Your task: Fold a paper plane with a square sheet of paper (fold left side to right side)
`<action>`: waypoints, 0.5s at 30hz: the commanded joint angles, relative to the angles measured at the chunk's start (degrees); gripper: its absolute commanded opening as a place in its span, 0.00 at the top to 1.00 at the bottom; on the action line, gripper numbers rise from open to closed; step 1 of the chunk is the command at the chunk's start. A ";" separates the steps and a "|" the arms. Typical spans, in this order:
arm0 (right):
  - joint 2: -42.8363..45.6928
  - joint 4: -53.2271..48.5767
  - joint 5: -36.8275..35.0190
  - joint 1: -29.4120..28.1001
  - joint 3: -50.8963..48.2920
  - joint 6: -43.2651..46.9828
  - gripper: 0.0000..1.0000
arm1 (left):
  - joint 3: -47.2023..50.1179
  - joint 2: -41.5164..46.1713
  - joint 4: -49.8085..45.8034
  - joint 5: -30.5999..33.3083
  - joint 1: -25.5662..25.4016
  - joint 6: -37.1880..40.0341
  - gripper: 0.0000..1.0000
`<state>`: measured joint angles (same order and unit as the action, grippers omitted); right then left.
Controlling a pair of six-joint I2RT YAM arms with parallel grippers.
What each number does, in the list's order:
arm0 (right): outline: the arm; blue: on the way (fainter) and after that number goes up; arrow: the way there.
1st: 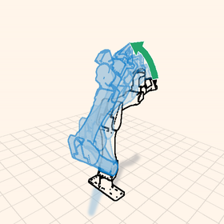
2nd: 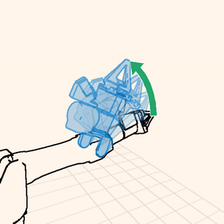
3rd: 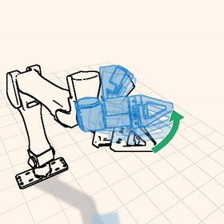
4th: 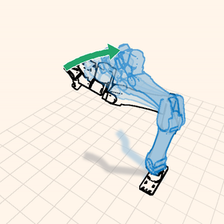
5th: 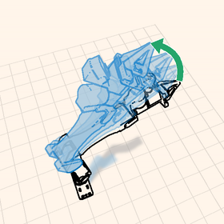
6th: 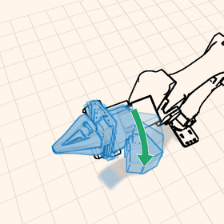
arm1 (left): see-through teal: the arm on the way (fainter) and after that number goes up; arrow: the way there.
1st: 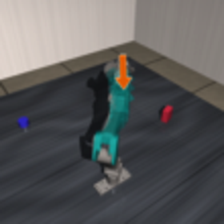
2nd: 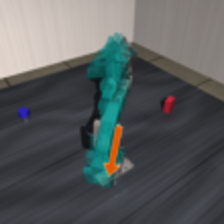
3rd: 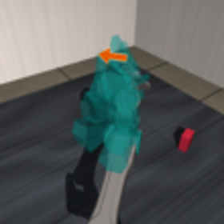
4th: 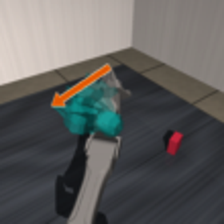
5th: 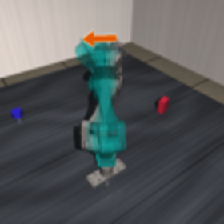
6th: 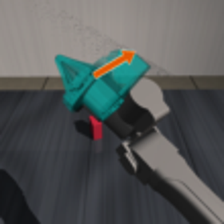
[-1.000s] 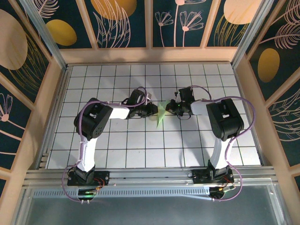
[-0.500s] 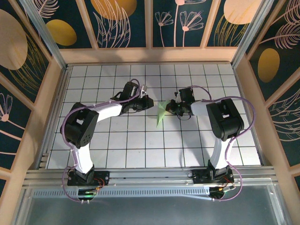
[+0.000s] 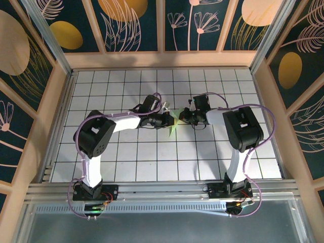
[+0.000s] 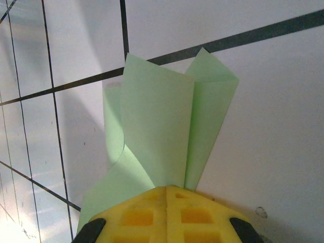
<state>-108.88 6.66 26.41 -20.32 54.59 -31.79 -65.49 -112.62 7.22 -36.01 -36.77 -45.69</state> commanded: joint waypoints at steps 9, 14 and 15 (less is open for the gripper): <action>-2.94 -4.51 -4.18 0.12 -0.98 1.65 1.00 | -0.39 -2.60 -0.28 0.05 -0.45 -0.63 1.00; -3.03 -4.80 -4.46 0.15 -0.74 1.82 1.00 | 0.17 -3.30 -1.12 1.11 -0.40 0.11 1.00; -2.95 -4.79 -4.43 0.11 -0.71 1.79 1.00 | 0.19 -3.52 -1.36 1.27 -0.41 0.30 1.00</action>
<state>-108.90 6.63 26.41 -20.32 54.61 -31.40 -65.60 -114.80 7.22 -35.44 -36.77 -45.67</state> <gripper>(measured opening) 0.051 0.048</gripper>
